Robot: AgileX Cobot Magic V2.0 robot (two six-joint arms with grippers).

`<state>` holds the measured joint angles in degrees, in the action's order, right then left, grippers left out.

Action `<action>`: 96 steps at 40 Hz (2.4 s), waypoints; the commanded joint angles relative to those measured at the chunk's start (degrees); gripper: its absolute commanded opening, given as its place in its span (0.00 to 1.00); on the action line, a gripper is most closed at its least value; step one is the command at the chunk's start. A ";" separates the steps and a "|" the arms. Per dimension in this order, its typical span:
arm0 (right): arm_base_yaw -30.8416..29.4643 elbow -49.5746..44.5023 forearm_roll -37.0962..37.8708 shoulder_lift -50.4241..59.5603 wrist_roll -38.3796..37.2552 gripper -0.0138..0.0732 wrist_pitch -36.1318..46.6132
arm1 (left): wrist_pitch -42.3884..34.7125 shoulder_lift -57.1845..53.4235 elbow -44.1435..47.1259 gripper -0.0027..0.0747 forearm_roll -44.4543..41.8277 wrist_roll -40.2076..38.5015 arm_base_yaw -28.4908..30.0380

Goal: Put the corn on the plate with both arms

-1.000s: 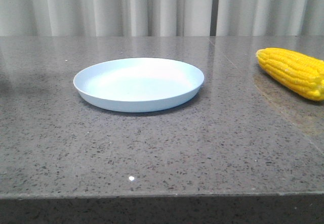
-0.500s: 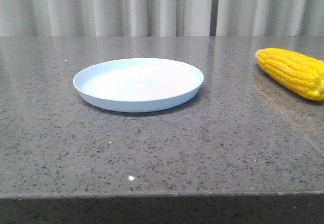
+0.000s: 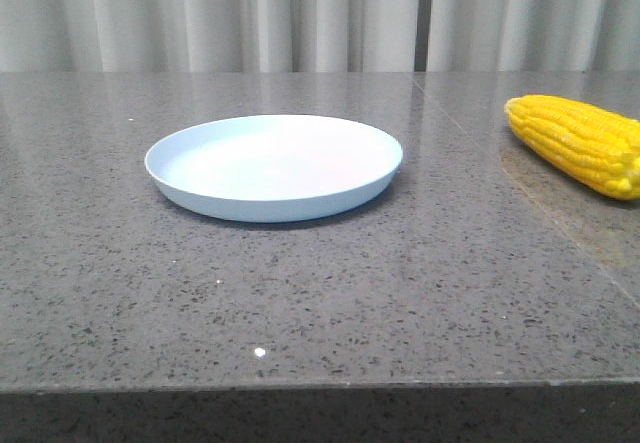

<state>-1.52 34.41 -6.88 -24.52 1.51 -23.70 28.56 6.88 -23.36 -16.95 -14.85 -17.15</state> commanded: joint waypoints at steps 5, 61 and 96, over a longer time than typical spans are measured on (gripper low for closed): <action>-0.22 1.92 0.47 -0.61 0.59 0.83 4.17 | -4.90 0.58 -1.30 0.01 -0.42 -0.61 0.09; 9.14 41.50 -2.53 -68.64 0.18 0.82 -27.68 | -4.90 0.58 -1.30 0.01 -0.42 -0.61 0.09; 24.09 57.13 5.61 -65.81 -16.34 0.33 -34.59 | -4.90 0.58 -1.30 0.01 -0.42 -0.61 0.09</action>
<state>18.77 88.31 -2.60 -91.01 -11.02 -59.94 28.48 6.88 -23.17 -16.95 -14.85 -17.15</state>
